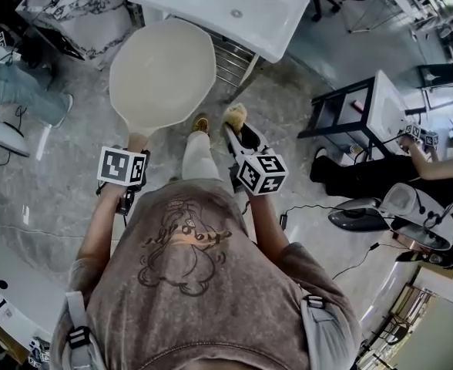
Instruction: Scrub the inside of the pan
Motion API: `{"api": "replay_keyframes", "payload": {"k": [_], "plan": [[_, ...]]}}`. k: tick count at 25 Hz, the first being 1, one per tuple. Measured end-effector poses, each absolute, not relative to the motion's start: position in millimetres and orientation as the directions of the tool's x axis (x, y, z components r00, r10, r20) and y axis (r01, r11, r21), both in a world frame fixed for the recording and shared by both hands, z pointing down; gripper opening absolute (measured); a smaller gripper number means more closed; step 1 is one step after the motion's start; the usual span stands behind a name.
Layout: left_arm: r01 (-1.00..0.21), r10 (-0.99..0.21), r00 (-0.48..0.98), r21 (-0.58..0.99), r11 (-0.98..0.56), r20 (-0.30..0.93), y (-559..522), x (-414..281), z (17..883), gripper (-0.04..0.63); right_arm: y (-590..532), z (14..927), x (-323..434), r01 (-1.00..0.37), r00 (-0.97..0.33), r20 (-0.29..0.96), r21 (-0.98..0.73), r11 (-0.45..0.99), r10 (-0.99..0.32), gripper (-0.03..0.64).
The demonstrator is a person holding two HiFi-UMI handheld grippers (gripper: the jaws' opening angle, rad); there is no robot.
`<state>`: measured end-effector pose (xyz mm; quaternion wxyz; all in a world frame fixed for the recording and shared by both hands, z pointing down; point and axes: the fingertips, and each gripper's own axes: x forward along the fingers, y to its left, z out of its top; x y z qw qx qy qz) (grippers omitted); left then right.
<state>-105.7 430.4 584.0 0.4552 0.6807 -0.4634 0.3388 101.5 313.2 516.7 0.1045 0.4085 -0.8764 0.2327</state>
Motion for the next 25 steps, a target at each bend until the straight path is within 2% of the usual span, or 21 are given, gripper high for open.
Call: {"api": "replay_keyframes", "payload": {"k": [12,25], "plan": [[-0.933,-0.285,0.34,0.283,-0.221,0.896,289,-124,583,0.065,175,511,85,-0.764,-0.645,0.364,-0.32,0.56,-0.672,0.156],[-0.926,-0.26,0.354,0.297,-0.234,0.898,144,-103,565,0.066,23,483,122,-0.778,-0.628,0.349,-0.309,0.547,-0.696,0.156]]}}
